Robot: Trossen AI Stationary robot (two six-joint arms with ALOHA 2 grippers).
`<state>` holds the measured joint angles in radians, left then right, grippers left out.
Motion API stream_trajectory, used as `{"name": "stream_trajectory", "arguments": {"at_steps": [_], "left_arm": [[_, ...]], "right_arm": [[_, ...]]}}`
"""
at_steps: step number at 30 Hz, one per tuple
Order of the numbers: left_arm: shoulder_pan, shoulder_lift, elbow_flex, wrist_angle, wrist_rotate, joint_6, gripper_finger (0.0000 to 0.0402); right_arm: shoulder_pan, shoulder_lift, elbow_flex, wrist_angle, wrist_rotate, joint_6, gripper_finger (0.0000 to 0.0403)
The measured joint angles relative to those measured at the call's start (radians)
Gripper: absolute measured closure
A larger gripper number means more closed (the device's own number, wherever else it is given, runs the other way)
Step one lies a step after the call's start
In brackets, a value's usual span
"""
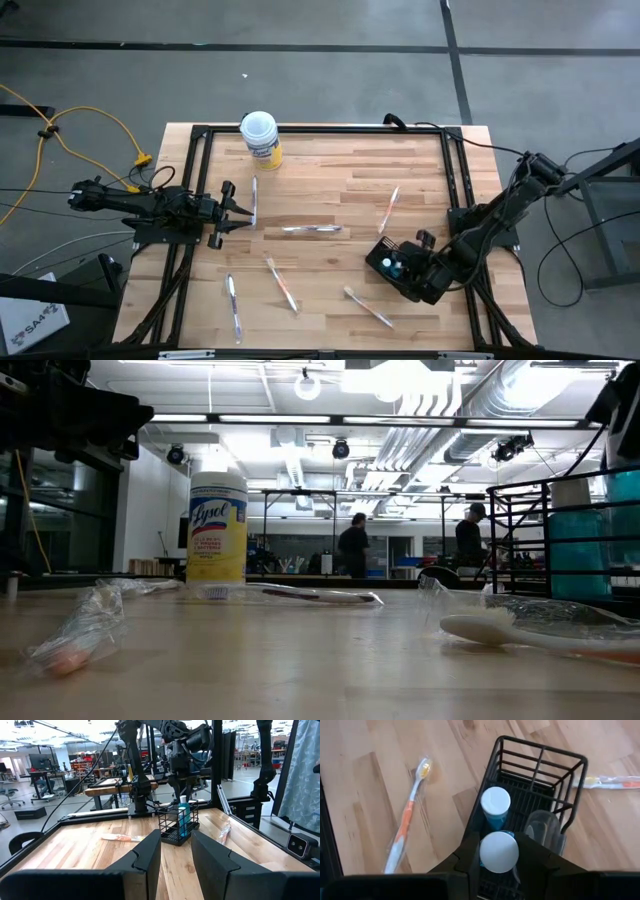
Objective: Pick & Place toothbrushing station
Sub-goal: Put the blue mouthwash into the wire organizer
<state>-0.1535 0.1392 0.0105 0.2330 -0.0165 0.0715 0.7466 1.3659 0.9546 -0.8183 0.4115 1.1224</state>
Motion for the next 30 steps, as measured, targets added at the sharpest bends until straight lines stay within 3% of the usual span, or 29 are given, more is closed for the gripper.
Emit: {"name": "stream_trajectory", "arguments": {"at_steps": [13, 30], "left_arm": [[0.000, 0.000, 0.000, 0.000, 0.000, 0.000, 0.0299], [0.000, 0.000, 0.000, 0.000, 0.000, 0.000, 0.0299]], "right_arm": [[-0.034, 0.000, -0.087, 0.105, -0.048, -0.019, 0.0312], [-0.036, 0.000, -0.090, 0.117, -0.052, -0.028, 0.0301]]}}
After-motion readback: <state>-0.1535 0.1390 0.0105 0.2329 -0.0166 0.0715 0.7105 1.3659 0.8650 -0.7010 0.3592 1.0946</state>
